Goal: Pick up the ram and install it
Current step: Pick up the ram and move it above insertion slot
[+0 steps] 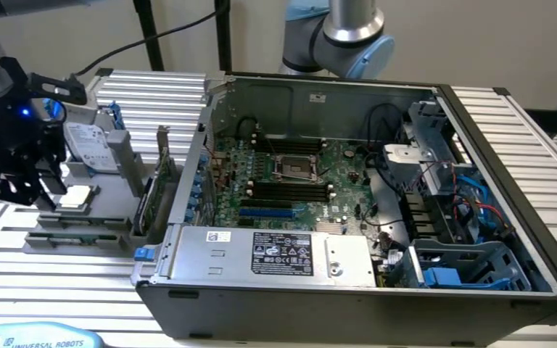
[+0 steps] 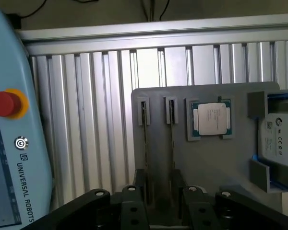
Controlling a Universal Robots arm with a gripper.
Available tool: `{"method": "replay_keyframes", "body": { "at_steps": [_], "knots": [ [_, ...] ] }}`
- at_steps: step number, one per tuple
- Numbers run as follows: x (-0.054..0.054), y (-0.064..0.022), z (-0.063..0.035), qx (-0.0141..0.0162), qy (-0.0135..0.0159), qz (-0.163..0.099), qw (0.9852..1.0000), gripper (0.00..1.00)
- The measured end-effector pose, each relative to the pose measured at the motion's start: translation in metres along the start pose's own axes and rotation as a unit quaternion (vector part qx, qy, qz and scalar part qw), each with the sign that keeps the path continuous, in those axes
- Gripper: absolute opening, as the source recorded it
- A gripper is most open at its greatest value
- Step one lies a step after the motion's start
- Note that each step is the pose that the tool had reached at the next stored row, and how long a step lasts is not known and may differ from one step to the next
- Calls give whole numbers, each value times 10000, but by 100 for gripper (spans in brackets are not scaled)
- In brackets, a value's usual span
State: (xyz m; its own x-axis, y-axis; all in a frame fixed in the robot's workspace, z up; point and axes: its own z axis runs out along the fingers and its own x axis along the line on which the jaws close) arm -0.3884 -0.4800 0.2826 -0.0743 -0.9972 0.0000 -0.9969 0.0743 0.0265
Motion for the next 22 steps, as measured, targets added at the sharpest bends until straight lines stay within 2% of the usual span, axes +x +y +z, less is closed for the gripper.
{"method": "replay_keyframes", "body": {
  "at_steps": [6,22],
  "knots": [
    [50,-31,109,0,1,-36,10000,36],
    [68,-65,400,1,2,-100,10000,36]
  ]
}}
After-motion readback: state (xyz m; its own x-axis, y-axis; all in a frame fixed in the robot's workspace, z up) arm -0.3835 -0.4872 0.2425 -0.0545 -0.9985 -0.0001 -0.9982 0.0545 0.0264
